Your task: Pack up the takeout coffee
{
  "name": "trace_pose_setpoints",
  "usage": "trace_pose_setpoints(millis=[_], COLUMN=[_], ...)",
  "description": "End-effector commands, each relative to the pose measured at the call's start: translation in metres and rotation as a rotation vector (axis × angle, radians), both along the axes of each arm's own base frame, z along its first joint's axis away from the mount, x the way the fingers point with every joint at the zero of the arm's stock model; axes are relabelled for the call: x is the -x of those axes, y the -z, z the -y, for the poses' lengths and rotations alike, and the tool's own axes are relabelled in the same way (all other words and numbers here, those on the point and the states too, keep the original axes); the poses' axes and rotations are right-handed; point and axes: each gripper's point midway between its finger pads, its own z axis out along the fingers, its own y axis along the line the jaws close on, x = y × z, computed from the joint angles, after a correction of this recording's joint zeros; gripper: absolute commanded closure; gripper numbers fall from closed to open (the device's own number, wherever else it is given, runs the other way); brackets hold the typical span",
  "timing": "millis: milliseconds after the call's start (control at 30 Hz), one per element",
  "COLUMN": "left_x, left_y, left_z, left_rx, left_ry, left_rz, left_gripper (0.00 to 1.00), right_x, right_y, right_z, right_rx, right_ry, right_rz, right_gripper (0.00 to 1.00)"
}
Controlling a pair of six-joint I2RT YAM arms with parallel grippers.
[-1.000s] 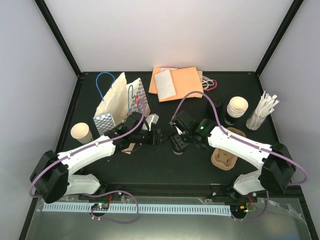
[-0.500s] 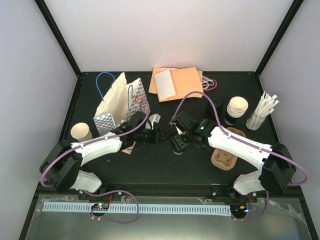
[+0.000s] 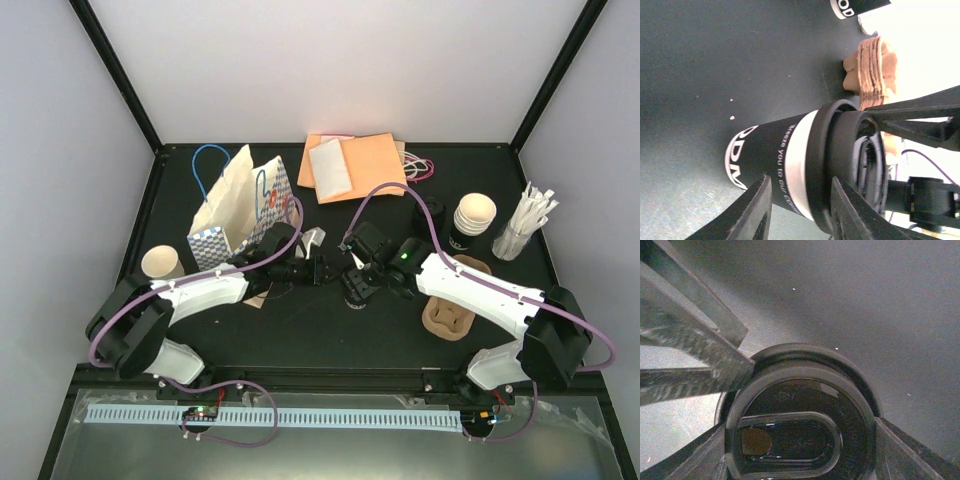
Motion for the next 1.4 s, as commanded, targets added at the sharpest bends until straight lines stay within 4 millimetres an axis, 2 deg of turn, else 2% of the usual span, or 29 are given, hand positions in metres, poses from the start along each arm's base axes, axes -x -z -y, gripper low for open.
trace_pose_setpoints(millis=[0, 33, 100, 467, 767, 867, 1000, 1167, 1367], left_x=[-0.009, -0.011, -0.013, -0.014, -0.002, -0.003, -0.013, -0.029, -0.038], left_y=[0.003, 0.006, 0.015, 0.043, 0.072, 0.063, 0.035, 0.009, 0.006], left_z=[0.005, 0.004, 0.001, -0.009, -0.019, -0.018, -0.012, -0.002, 0.015], left_rx=[-0.001, -0.010, -0.042, -0.152, -0.227, -0.216, -0.174, -0.116, -0.080], left_ry=[0.000, -0.008, -0.026, -0.050, -0.065, -0.064, -0.066, -0.063, -0.021], left_rz=[0.014, 0.012, -0.002, -0.051, -0.132, -0.114, -0.064, -0.024, -0.033], left_gripper=[0.73, 0.79, 0.83, 0.83, 0.86, 0.85, 0.73, 0.67, 0.65], right_x=[0.038, 0.038, 0.038, 0.041, 0.045, 0.048, 0.051, 0.056, 0.057], right_y=[0.045, 0.045, 0.046, 0.054, 0.059, 0.059, 0.056, 0.053, 0.053], right_z=[0.011, 0.011, 0.011, 0.013, 0.011, 0.008, 0.004, 0.003, 0.000], right_rx=[0.089, 0.090, 0.092, 0.124, 0.144, 0.132, 0.110, 0.104, 0.097], right_ry=[-0.036, -0.038, -0.042, -0.062, -0.096, -0.107, -0.126, -0.145, -0.152], right_rz=[-0.203, -0.202, -0.203, -0.225, -0.243, -0.252, -0.258, -0.257, -0.256], right_gripper=[0.36, 0.36, 0.36, 0.36, 0.36, 0.36, 0.36, 0.36, 0.36])
